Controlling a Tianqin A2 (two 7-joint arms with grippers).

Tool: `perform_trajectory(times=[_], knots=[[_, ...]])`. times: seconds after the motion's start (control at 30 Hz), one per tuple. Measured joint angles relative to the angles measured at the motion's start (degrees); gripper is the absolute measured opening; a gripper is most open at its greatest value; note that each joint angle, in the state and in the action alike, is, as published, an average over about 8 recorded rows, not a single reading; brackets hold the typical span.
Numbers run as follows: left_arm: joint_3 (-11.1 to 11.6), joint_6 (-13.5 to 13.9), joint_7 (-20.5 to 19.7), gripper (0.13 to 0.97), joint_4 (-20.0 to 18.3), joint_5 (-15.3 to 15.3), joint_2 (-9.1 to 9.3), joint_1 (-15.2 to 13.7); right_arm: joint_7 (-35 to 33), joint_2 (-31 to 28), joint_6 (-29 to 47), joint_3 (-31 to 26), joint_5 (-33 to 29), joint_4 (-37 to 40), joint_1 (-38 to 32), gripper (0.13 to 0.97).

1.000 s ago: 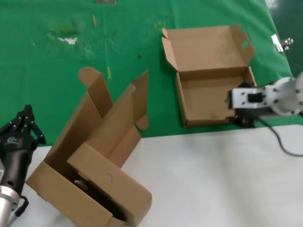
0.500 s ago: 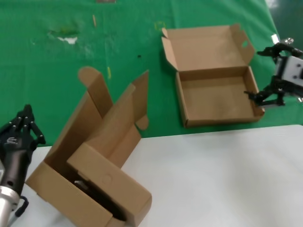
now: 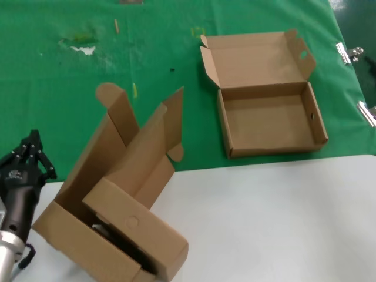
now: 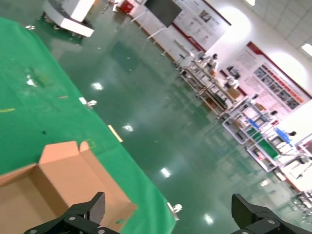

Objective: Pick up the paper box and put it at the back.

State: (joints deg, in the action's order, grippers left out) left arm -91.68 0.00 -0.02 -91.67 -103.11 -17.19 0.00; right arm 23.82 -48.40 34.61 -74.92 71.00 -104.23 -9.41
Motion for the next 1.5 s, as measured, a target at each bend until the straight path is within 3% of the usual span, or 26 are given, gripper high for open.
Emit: perform_trajectory(times=[0.3,0.53,0.8,1.23,1.5], knots=[[0.0,0.0,0.0,0.155,0.0,0.0,0.0,0.0,-2.24,2.64,-3.1,-0.97,3.07,1.05,1.08,0.942],[0.0,0.0,0.0,0.193,0.0,-0.01,0.0,0.0,-4.4,5.47,-6.23,-2.54,5.95,2.19,1.91,0.951],[0.0,0.0,0.0,0.311,0.0,-0.01,0.0,0.0,-6.91,8.83,-9.91,-4.39,9.35,3.53,2.88,0.966],[0.0,0.0,0.01,0.311,0.0,-0.01,0.0,0.0,-11.03,14.28,-15.93,-7.41,14.91,5.74,4.48,0.966],[0.0,0.0,0.01,0.236,0.0,-0.01,0.0,0.0,-13.56,17.63,-19.62,-9.25,18.3,7.08,5.46,0.966]])
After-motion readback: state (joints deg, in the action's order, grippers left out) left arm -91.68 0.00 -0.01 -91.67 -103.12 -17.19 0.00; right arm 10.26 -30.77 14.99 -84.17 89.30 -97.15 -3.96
